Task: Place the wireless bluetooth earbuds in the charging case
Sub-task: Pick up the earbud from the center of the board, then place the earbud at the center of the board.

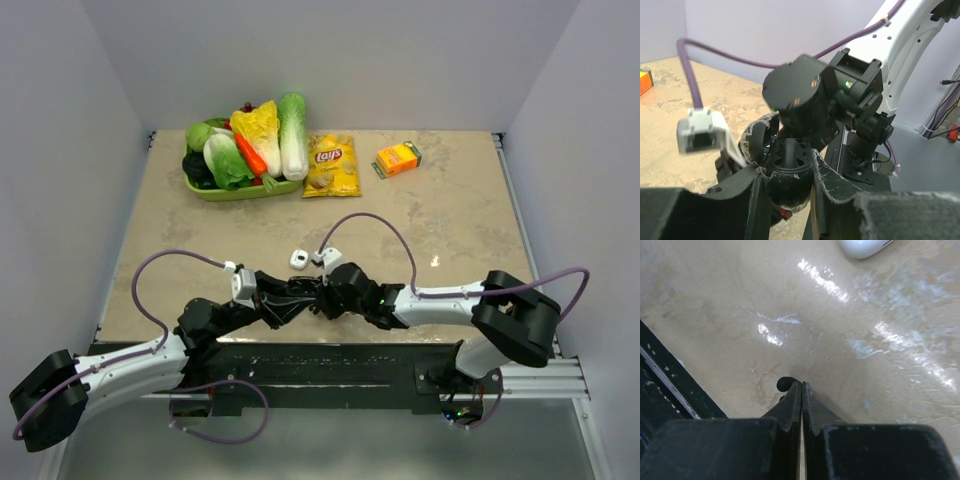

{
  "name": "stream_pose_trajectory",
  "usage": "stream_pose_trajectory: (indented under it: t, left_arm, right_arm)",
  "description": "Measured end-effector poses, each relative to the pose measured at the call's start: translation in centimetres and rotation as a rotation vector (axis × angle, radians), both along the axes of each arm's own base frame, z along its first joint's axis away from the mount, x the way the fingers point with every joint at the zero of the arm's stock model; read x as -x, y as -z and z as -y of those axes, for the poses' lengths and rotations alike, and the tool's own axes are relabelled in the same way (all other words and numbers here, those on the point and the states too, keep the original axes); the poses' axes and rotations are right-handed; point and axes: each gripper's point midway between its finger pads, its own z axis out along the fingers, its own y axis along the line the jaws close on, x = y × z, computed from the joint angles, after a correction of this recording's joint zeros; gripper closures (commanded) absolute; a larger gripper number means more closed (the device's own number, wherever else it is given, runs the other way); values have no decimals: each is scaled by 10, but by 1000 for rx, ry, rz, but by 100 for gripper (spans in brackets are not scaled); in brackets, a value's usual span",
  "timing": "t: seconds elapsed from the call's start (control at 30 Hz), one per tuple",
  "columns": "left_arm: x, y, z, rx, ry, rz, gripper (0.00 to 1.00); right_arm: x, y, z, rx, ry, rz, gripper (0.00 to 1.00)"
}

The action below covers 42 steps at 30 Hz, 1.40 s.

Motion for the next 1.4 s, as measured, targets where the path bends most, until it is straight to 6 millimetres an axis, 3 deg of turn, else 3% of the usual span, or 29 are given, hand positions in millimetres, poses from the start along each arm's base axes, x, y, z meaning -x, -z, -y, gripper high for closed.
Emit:
stream_pose_trajectory:
  t: [0.13, 0.23, 0.4, 0.67, 0.8, 0.93, 1.1, 1.23, 1.4]
  left_arm:
    - [0, 1, 0, -4, 0, -3, 100]
    - [-1, 2, 1, -6, 0, -4, 100]
    - [-1, -1, 0, 6, -3, 3, 100]
    - [-7, -6, -4, 34, -45, 2, 100]
    - [-10, -5, -6, 42, -66, -7, 100]
    - [-13, -9, -8, 59, -83, -3, 100]
    - [-14, -12, -10, 71, -94, 0, 100]
    - [-13, -17, -12, 85, -98, 8, 100]
    - [-14, -15, -11, 81, -100, 5, 100]
  right_arm:
    - [-17, -24, 8, -60, 73, 35, 100]
    - [-25, -31, 11, -76, 114, 48, 100]
    - [-36, -31, 31, -109, 228, 29, 100]
    - [-97, -32, 112, -225, 682, -4, 100]
    - [-112, -29, 128, -259, 831, -18, 100]
    - [-128, -11, 132, -234, 941, -63, 100]
    - [-133, 17, 135, -190, 1003, -116, 76]
    - [-137, 13, 132, -208, 1006, -114, 56]
    - [-136, 6, 133, -190, 988, -103, 46]
